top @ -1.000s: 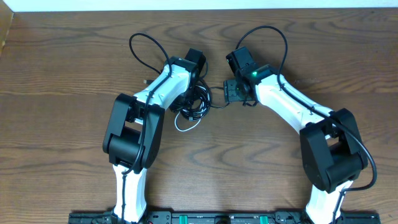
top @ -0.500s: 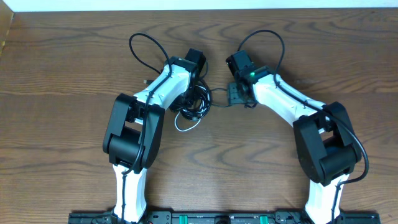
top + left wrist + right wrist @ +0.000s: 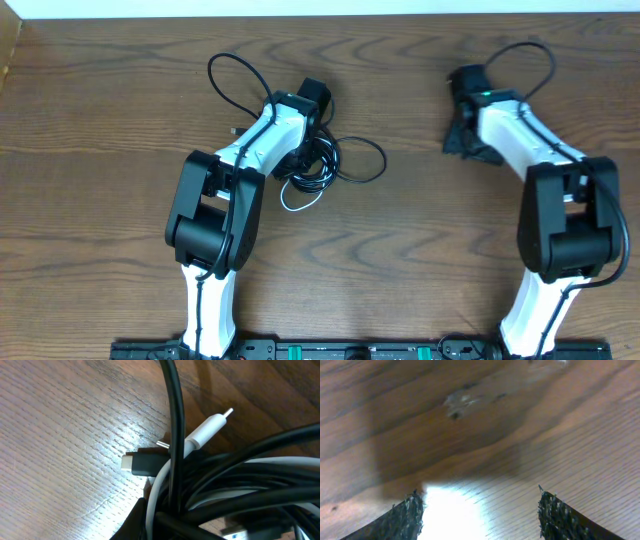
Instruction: Untangle cables
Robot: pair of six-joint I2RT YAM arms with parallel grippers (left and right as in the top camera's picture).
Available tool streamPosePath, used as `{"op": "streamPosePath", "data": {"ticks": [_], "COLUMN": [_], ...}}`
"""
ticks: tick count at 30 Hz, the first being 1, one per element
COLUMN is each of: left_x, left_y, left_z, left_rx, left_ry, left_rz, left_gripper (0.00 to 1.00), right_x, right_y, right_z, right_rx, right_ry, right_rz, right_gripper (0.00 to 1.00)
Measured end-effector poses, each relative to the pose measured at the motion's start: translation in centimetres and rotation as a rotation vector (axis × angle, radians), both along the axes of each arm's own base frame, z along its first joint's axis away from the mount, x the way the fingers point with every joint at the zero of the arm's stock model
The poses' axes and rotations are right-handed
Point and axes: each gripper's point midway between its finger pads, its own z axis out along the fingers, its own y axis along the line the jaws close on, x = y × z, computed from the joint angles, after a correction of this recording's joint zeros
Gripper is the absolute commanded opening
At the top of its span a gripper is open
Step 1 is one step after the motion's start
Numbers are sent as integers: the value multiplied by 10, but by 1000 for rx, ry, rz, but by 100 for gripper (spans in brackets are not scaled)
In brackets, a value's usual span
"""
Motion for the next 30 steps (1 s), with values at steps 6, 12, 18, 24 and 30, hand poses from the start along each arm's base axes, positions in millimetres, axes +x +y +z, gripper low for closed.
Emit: {"op": "streamPosePath", "data": {"ticks": [6, 12, 18, 24, 30], "left_x": [0, 0, 1, 1, 1], "left_y": [0, 1, 1, 1, 1], "left_z": [0, 0, 0, 0, 0], "left_rx": [1, 4, 4, 4, 4], "left_ry": [-1, -2, -3, -3, -3], "left_rz": [0, 0, 0, 0, 0], "left_gripper": [8, 8, 8, 8, 8], "right_x": [7, 11, 0, -13, -10], "right_y": [29, 100, 164, 204, 199], "right_z": [-5, 3, 10, 10, 4], "right_rx": [230, 488, 546, 519, 348], "right_ry": [-15, -34, -40, -41, -49], "right_rz": [22, 293, 542, 681, 707], "right_gripper": [78, 87, 87, 87, 99]}}
